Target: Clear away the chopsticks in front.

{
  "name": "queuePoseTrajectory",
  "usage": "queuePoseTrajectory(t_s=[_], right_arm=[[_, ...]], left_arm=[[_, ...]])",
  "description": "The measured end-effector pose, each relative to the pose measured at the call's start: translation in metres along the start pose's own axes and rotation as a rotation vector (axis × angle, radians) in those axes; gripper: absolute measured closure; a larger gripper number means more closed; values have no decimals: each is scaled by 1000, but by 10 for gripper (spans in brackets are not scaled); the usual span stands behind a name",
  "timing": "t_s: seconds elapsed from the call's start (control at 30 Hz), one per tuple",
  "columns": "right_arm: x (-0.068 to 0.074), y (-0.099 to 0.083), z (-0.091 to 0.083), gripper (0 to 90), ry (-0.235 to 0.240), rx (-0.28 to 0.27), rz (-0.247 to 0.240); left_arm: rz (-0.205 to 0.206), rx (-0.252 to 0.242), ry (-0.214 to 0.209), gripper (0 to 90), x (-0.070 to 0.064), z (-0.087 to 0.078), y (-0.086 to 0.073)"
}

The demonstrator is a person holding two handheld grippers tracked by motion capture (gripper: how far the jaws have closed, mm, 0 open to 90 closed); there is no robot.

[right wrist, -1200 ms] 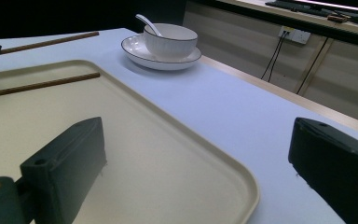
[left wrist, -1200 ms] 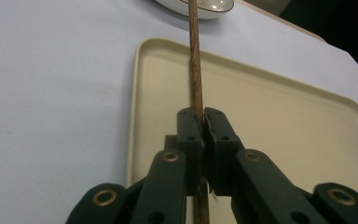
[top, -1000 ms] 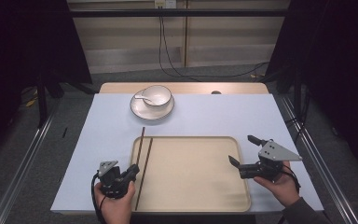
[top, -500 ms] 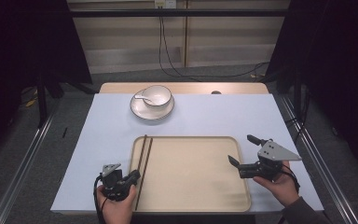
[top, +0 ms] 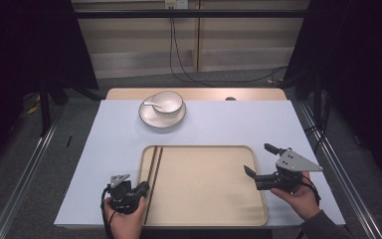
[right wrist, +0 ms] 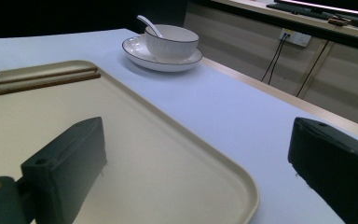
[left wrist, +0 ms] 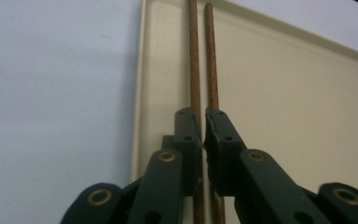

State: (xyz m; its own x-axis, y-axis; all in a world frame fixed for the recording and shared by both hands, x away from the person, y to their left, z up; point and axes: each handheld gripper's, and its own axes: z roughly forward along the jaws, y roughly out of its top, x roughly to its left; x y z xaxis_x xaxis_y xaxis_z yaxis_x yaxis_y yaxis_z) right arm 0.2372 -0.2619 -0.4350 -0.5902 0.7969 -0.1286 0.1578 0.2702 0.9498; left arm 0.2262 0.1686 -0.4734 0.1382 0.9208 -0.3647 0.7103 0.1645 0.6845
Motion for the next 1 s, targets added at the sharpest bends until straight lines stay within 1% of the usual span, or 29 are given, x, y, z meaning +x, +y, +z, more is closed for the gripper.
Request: queuePoseTrajectory(t_s=[0.03,0.07,0.13,0.23,0.3,0.4,0.5,0.53,0.6,0.77,0.8,0.9,0.97,1.0], right_arm=[[0,0,0,39,-1,-1,0],[0,0,0,39,2,1,5],[0,0,-1,39,-1,-5,-1],[0,0,-1,39,-4,-4,2],[0,0,-1,39,0,-4,1],[0,0,-1,39,5,-3,0],[0,0,-1,39,1,-4,2],[0,0,-1,39,1,-4,1],[0,0,0,39,1,-5,1],[0,0,-1,39,3,-3,3],[0,0,-1,39,0,-2,6],[-1,0,-1,39,-6,-5,-1],[-1,0,-1,39,-2,-3,1],[-1,0,-1,39,0,-3,0]], left_arm=[[-4,-2,-4,823,-1,0,0],[3,5,-2,817,0,0,1],[-2,3,-11,805,-1,0,2],[-2,-11,-8,767,-2,-1,6],[8,-28,-11,742,-3,-3,10],[24,-55,-26,707,-4,-5,18],[22,-81,-58,673,-6,-7,25],[35,-85,-52,667,-6,-8,28],[49,-97,-67,634,-7,-8,31],[60,-111,-78,593,-7,-8,40],[66,-117,-74,587,-7,-8,42],[85,-125,-93,544,-7,-8,49],[86,-133,-104,528,-7,-9,53],[99,-130,-104,518,-7,-10,55]])
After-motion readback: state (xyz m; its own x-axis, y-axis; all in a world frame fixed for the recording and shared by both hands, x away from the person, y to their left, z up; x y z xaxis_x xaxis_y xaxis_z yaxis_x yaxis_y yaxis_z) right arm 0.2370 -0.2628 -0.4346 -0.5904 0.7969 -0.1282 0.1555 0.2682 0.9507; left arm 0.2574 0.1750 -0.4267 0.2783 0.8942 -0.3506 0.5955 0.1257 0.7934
